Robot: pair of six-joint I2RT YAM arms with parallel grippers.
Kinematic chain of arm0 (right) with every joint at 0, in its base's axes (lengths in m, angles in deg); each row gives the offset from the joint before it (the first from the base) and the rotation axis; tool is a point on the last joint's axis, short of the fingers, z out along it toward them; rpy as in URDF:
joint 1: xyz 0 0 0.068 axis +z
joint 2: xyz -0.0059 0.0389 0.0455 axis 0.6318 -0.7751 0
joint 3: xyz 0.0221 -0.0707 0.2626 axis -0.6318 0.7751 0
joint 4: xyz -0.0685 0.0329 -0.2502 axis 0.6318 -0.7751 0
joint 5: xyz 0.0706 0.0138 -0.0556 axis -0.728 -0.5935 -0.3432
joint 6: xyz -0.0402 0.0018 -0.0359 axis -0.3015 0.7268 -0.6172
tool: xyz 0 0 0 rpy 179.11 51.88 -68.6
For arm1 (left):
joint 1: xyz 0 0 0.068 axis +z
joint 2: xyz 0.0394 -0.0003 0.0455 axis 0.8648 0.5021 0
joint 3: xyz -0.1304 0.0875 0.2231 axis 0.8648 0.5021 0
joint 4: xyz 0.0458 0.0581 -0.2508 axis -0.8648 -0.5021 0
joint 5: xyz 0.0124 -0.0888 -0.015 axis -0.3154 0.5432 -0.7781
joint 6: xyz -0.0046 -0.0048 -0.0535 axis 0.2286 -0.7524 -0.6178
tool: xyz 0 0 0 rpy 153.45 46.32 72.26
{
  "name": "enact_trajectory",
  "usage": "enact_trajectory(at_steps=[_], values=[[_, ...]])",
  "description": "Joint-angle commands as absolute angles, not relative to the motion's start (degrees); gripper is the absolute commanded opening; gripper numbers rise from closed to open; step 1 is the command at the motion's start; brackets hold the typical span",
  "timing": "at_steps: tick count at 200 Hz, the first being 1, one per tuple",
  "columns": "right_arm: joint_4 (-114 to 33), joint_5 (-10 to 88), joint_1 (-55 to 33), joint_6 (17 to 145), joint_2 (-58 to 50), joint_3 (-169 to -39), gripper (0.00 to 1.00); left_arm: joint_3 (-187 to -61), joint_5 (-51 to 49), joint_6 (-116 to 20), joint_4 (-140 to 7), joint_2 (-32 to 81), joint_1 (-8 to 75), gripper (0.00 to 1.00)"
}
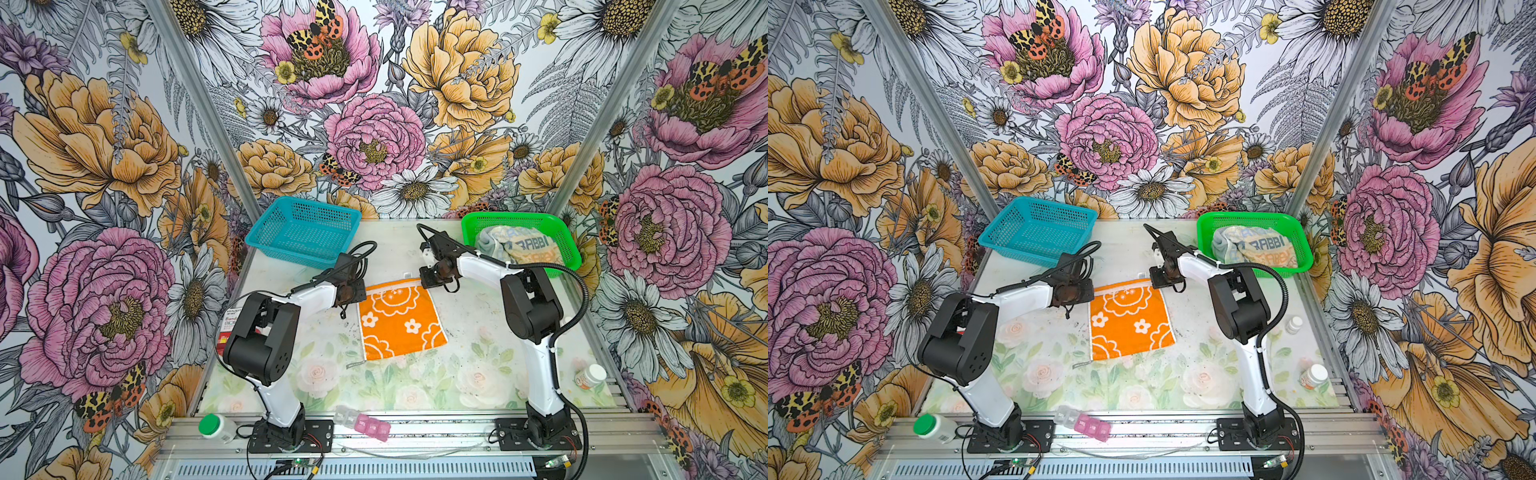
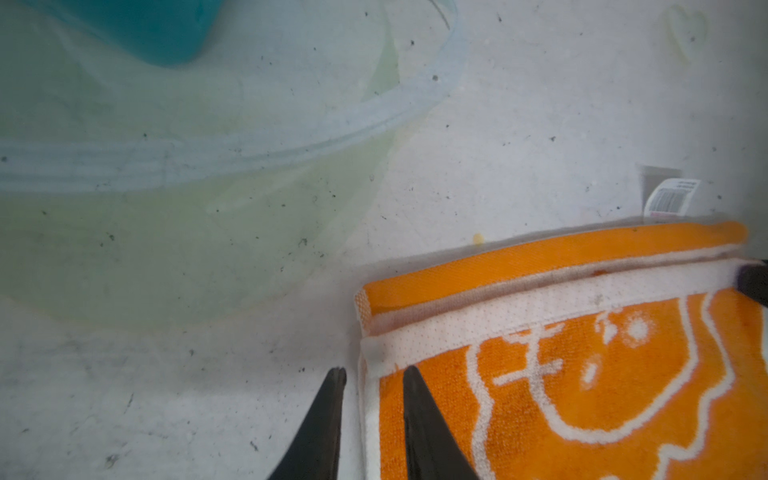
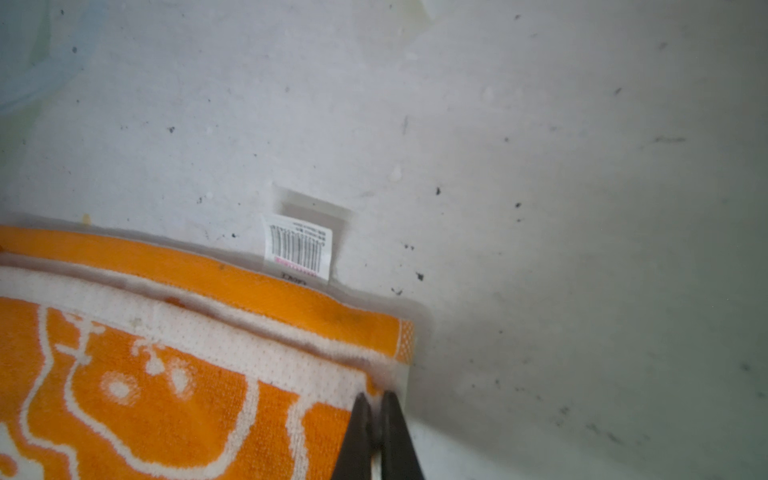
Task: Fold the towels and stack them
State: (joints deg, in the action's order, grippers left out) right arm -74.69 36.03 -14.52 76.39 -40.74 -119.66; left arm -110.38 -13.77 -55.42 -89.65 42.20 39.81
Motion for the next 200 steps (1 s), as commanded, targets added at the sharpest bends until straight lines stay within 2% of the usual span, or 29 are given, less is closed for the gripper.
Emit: enact_trajectory(at_steps=[1,93,144,200], values=[[-74.1,36.5,-14.3,76.4,-40.3,-120.8,0.01,-109.4,-12.6,-56.3,-87.6,42.9,40.0,0.27],[-74.2,36.4,-14.2,76.4,-38.2,-119.7,0.00,-111.4,-12.7,-56.5,-86.2,48.1,39.9,0.27],[-74.2,35.7,-14.2,76.7,-38.3,-119.7,0.00,-111.6,-13.3,-56.5,-87.0,47.4,39.2,0.18],[-74.4,36.0,-14.0,76.8,-37.1,-119.1,0.00,-112.2,-17.5,-56.0,-90.8,44.4,37.9,0.15]])
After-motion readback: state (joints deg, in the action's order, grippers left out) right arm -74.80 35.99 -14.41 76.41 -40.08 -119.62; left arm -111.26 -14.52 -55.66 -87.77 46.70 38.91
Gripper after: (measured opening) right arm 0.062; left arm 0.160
